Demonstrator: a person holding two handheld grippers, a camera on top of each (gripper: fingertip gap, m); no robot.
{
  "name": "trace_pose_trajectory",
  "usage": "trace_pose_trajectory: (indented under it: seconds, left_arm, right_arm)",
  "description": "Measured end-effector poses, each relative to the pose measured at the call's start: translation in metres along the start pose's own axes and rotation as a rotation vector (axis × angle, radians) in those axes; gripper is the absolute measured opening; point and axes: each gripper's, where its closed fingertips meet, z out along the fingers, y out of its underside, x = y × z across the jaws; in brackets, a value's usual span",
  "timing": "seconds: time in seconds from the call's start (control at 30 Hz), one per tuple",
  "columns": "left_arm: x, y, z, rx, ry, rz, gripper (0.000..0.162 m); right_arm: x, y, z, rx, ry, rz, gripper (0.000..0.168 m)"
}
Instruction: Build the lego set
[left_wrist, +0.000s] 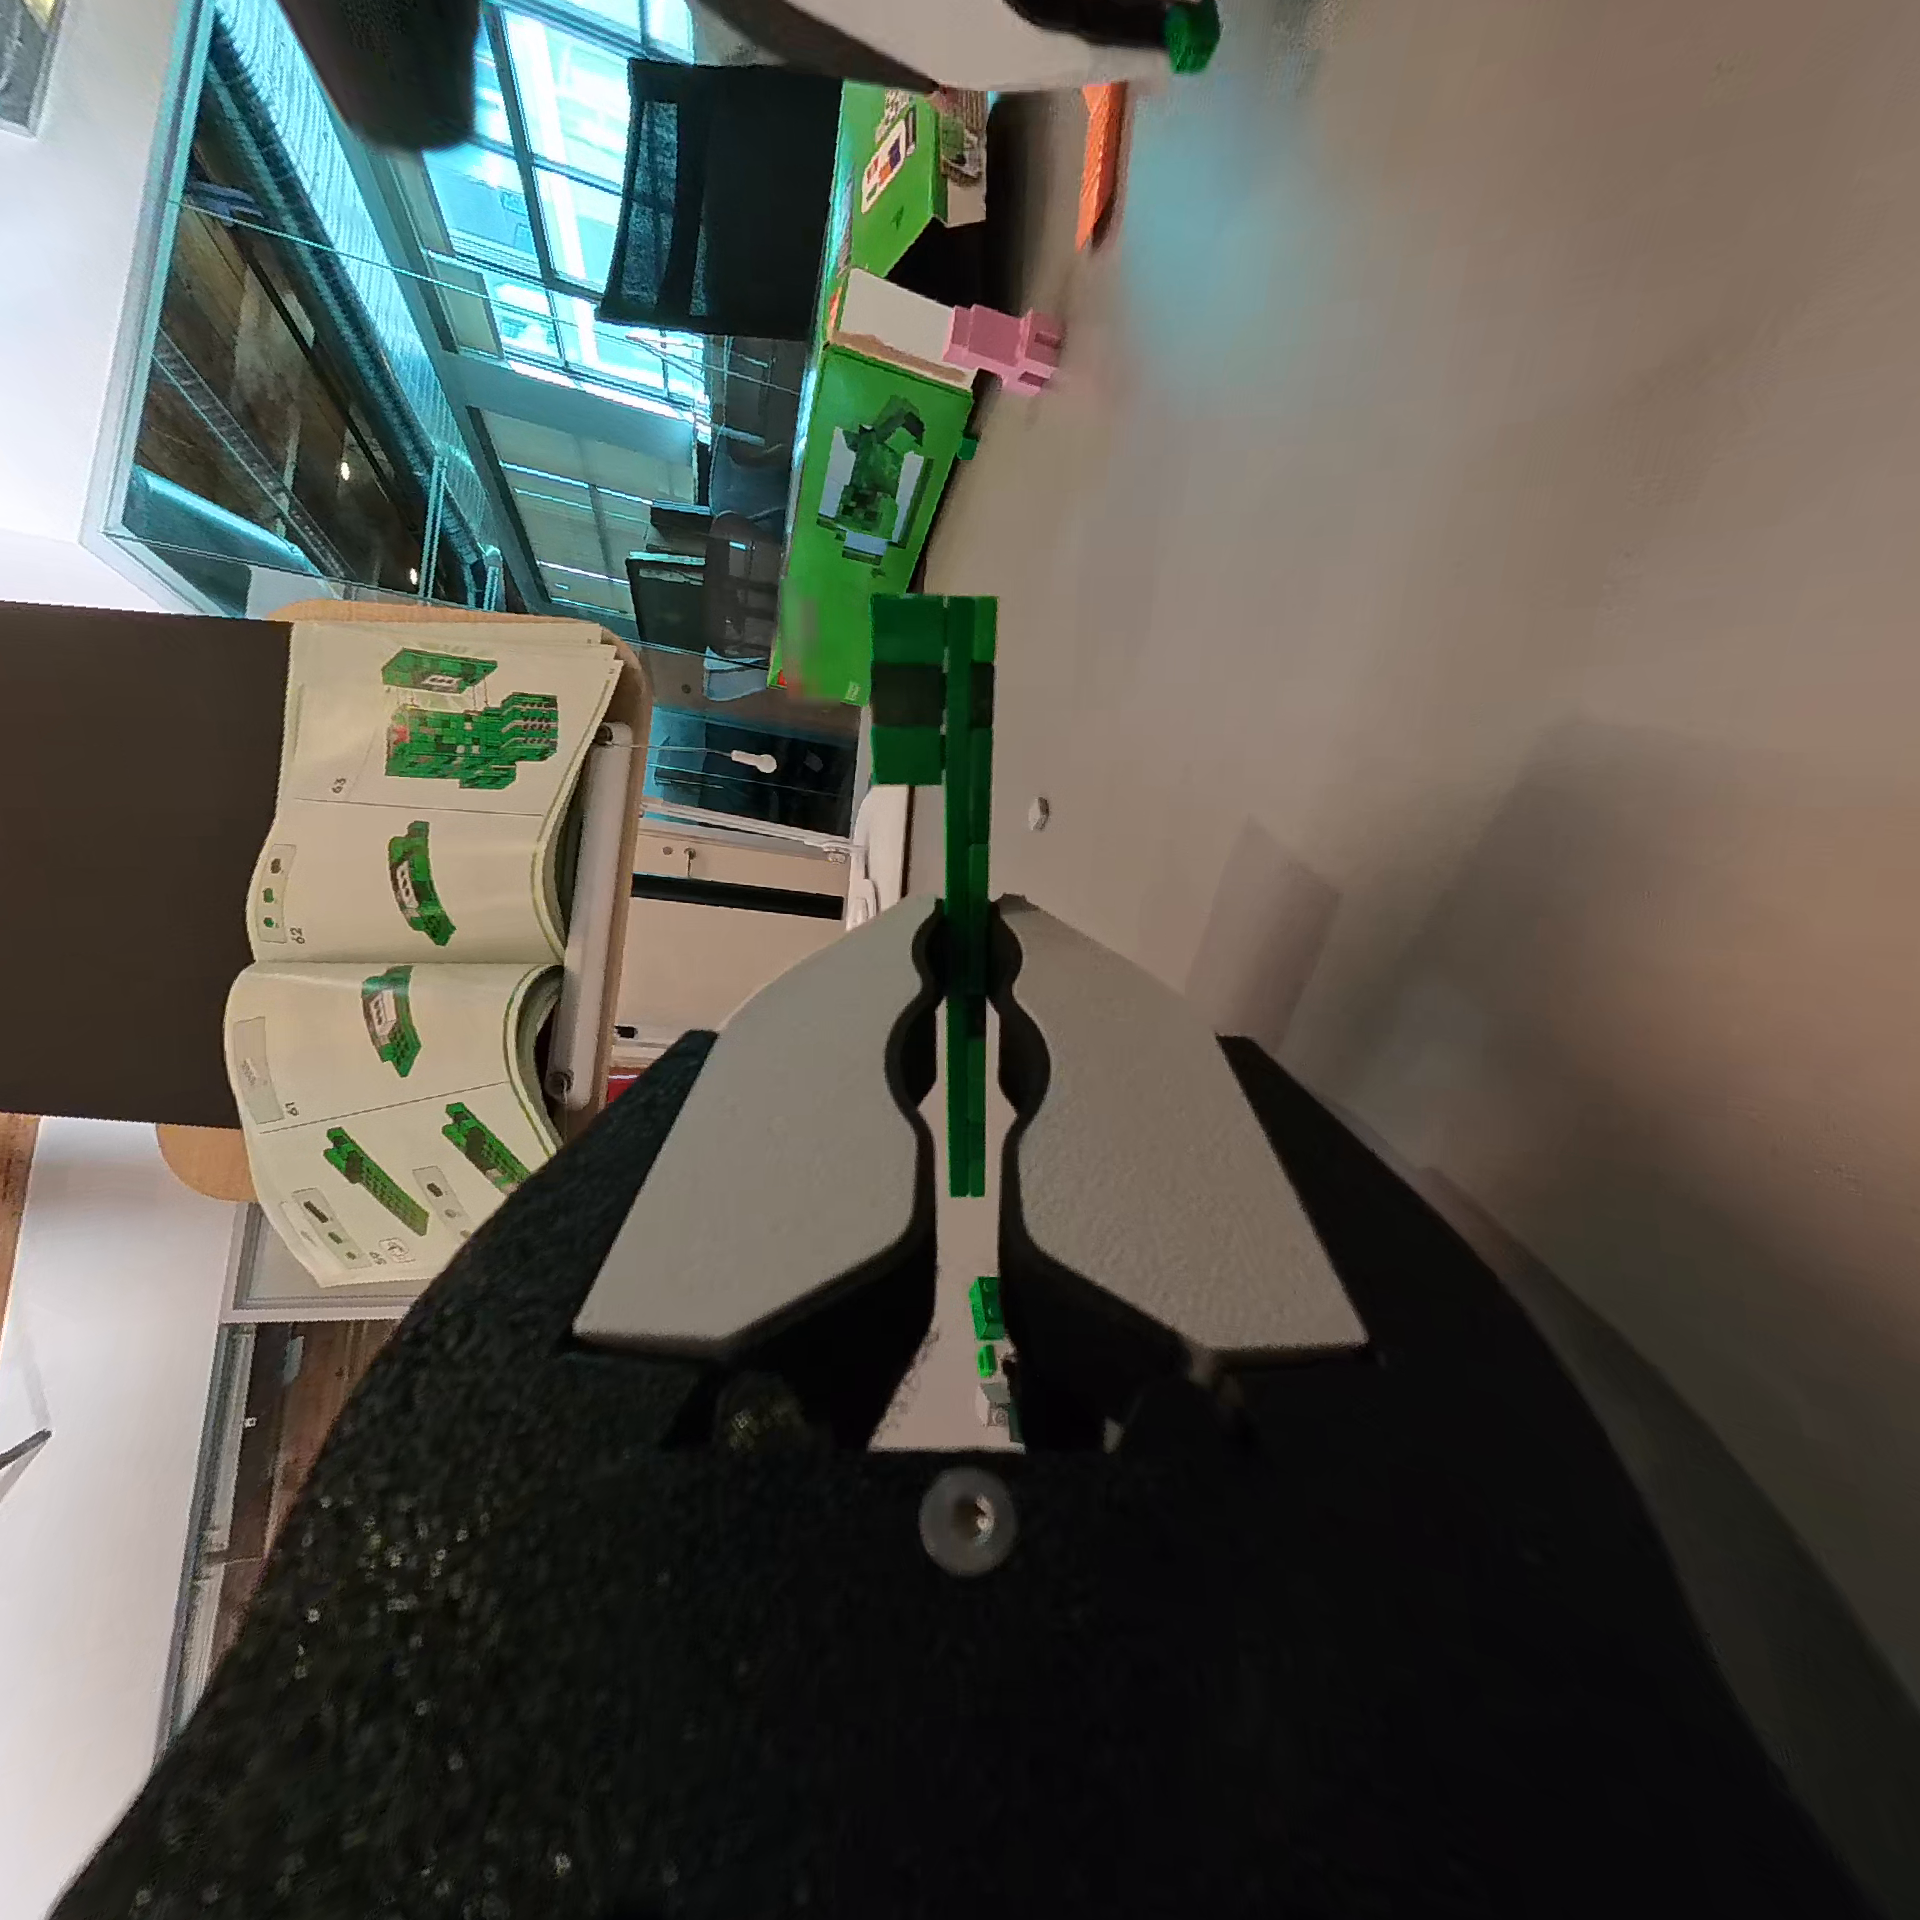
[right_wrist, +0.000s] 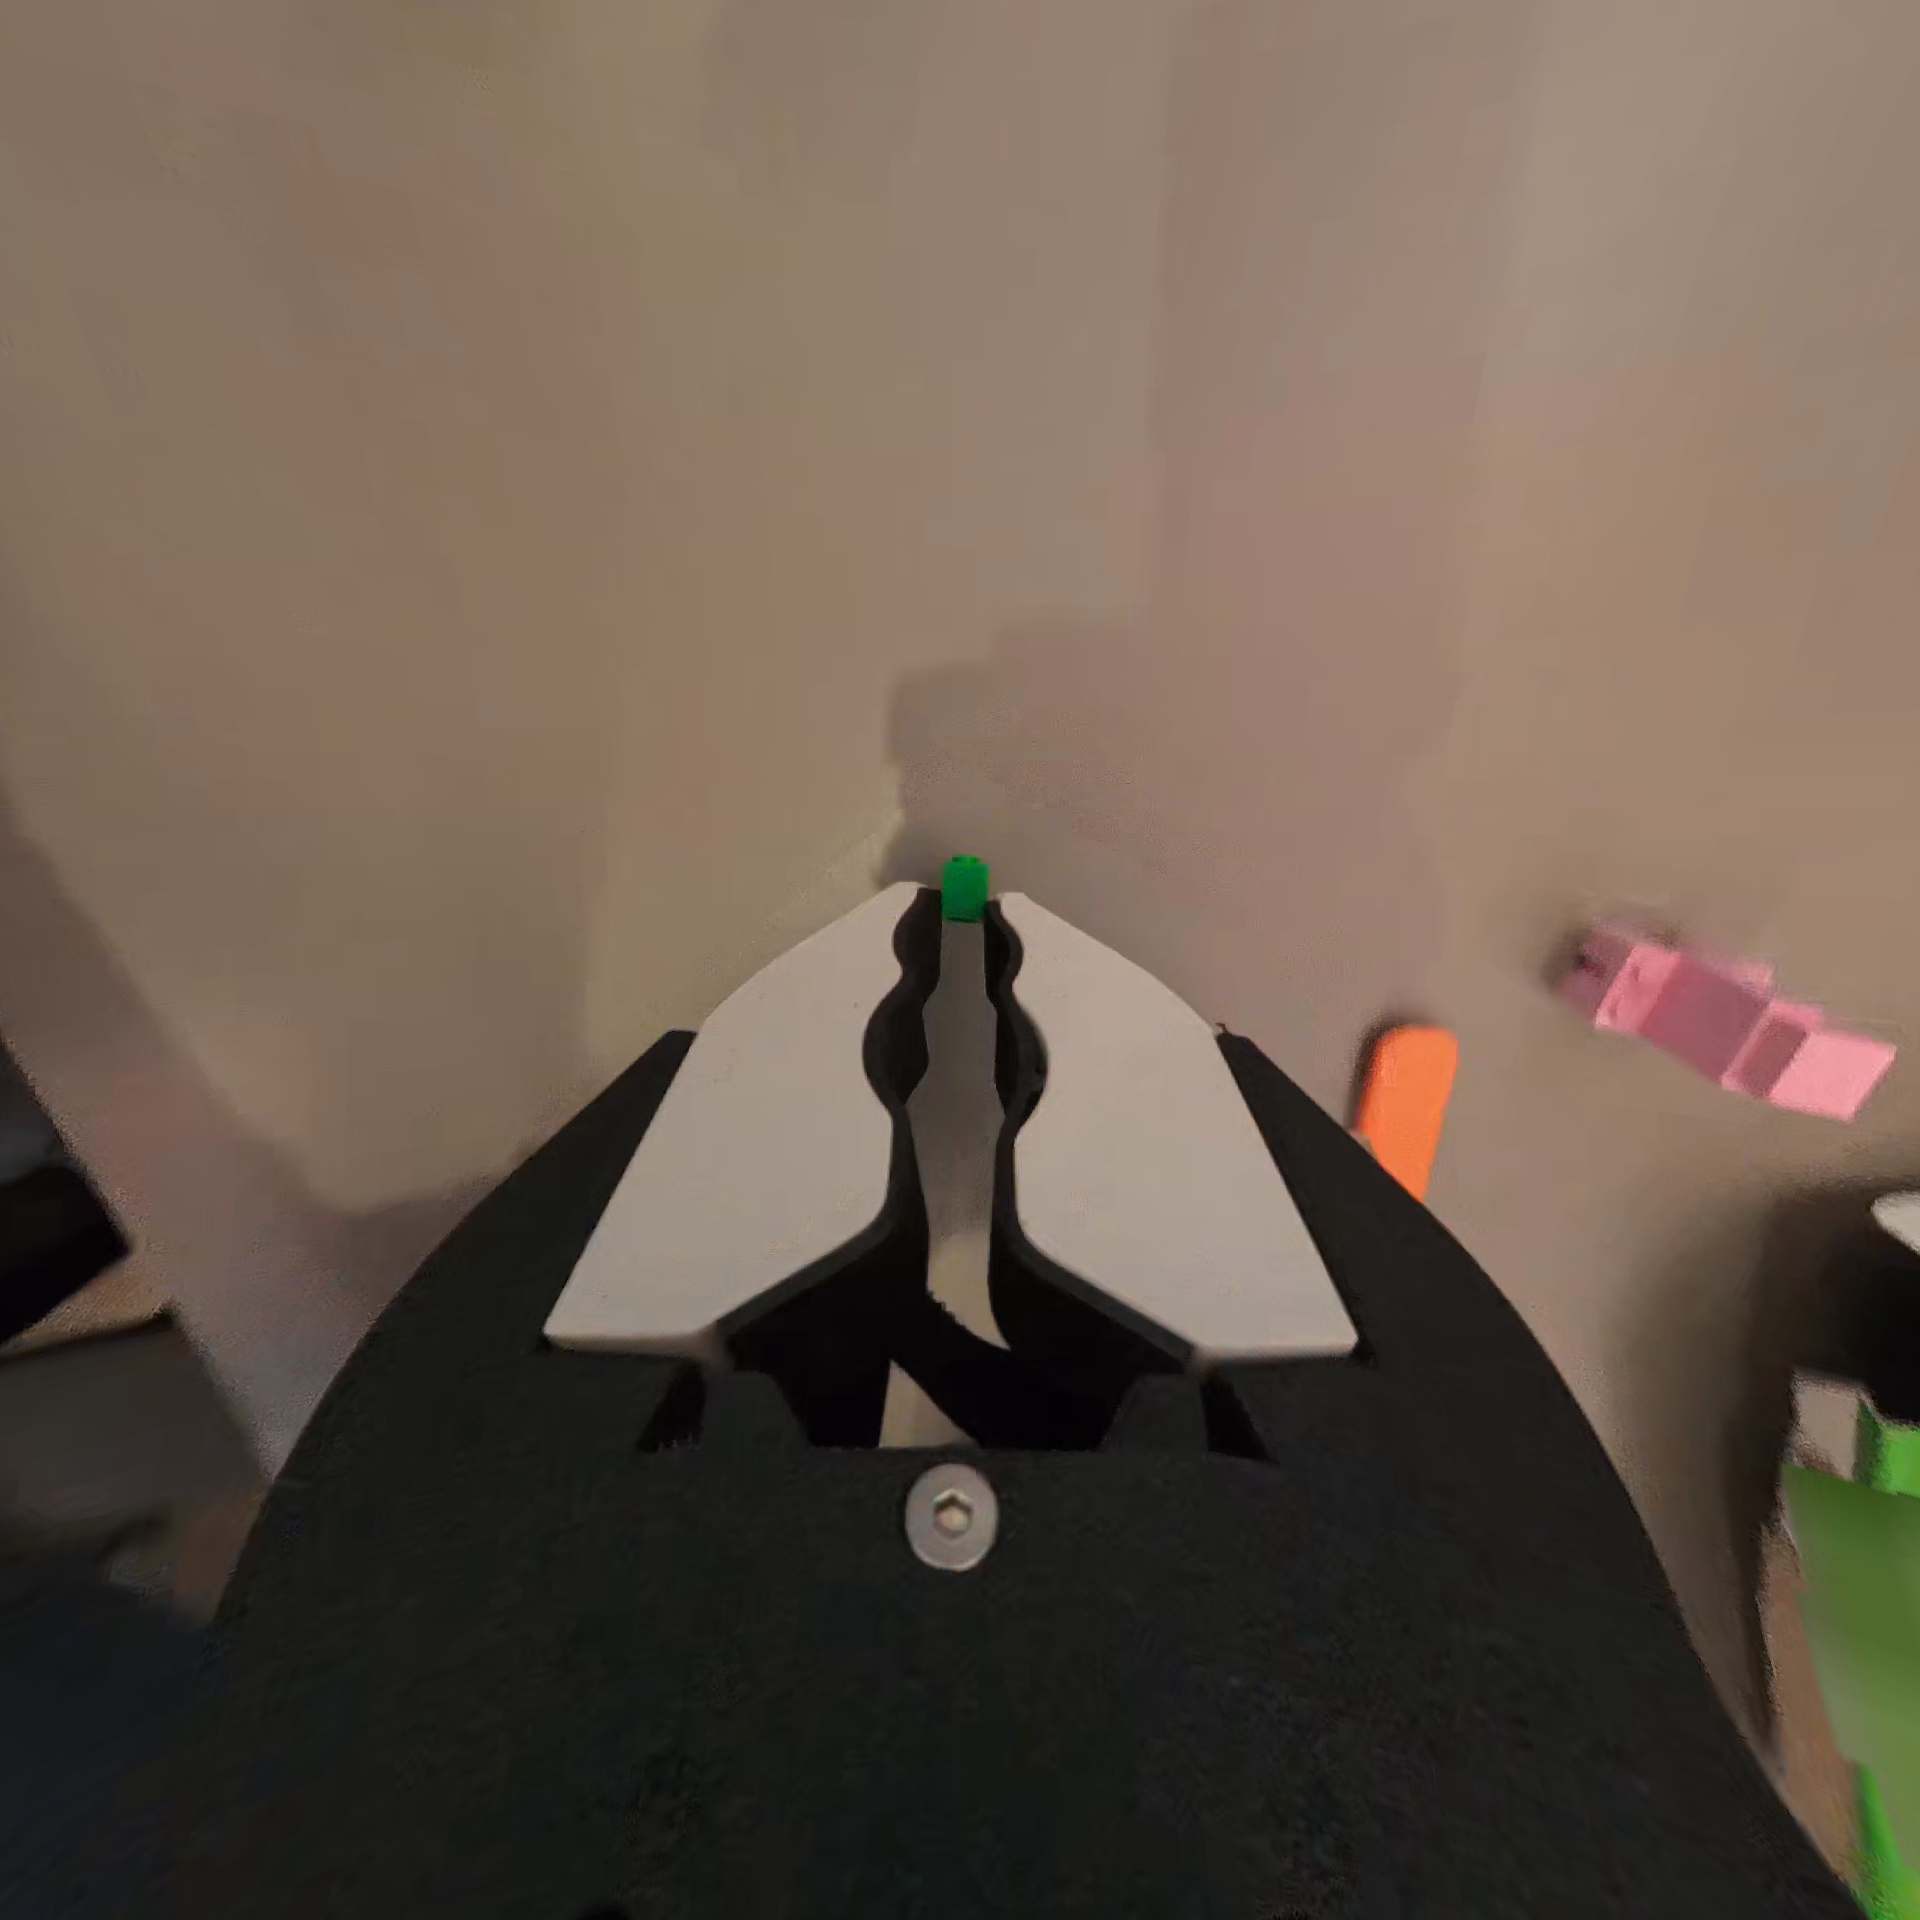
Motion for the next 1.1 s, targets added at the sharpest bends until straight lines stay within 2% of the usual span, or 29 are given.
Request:
trace_pose_trajectory:
  seconds: [0.13, 0.2, 0.3, 0.4, 0.5, 0.6, 0.77, 0.87, 0.97, 1.03, 1.1]
  left_arm:
    - [-0.005, -0.003, -0.002, 0.006, -0.033, 0.013, 0.005]
    - [-0.006, -0.003, -0.002, 0.004, -0.041, 0.016, 0.005]
    - [-0.007, -0.001, -0.003, -0.001, -0.042, 0.016, 0.006]
    - [-0.006, 0.0, -0.003, -0.004, -0.04, 0.019, 0.005]
    - [-0.005, -0.001, -0.003, -0.003, -0.028, 0.022, 0.005]
    - [-0.003, -0.002, -0.002, 0.0, -0.018, 0.025, 0.005]
    - [-0.003, -0.003, -0.002, 0.007, -0.02, 0.018, 0.005]
    - [-0.002, -0.005, -0.002, 0.014, -0.019, 0.009, 0.005]
    - [-0.001, -0.007, -0.001, 0.02, -0.013, 0.011, 0.005]
    - [0.0, -0.01, -0.001, 0.025, -0.012, 0.02, 0.005]
    - [0.001, -0.013, 0.0, 0.031, -0.015, 0.033, 0.005]
  right_arm:
    - [-0.006, 0.042, -0.008, -0.562, -0.059, 0.149, 0.008]
    - [-0.008, 0.052, -0.01, -0.751, -0.074, 0.15, 0.008]
    - [-0.01, 0.052, -0.006, -0.887, -0.095, 0.094, 0.008]
    - [-0.007, 0.045, 0.001, -0.904, -0.086, 0.054, 0.008]
    - [-0.004, 0.034, 0.006, -0.837, -0.067, -0.034, 0.009]
    - [0.003, 0.022, 0.004, -0.693, 0.035, -0.106, 0.015]
    - [0.006, -0.001, -0.008, -0.155, 0.157, -0.015, 0.024]
    - [0.014, 0.002, -0.019, 0.159, 0.301, 0.14, 0.023]
    - [0.017, 0.019, -0.025, 0.377, 0.393, 0.383, 0.02]
    - [0.011, 0.023, -0.025, 0.504, 0.329, 0.555, 0.017]
    - [0.005, 0.028, -0.02, 0.524, 0.243, 0.685, 0.017]
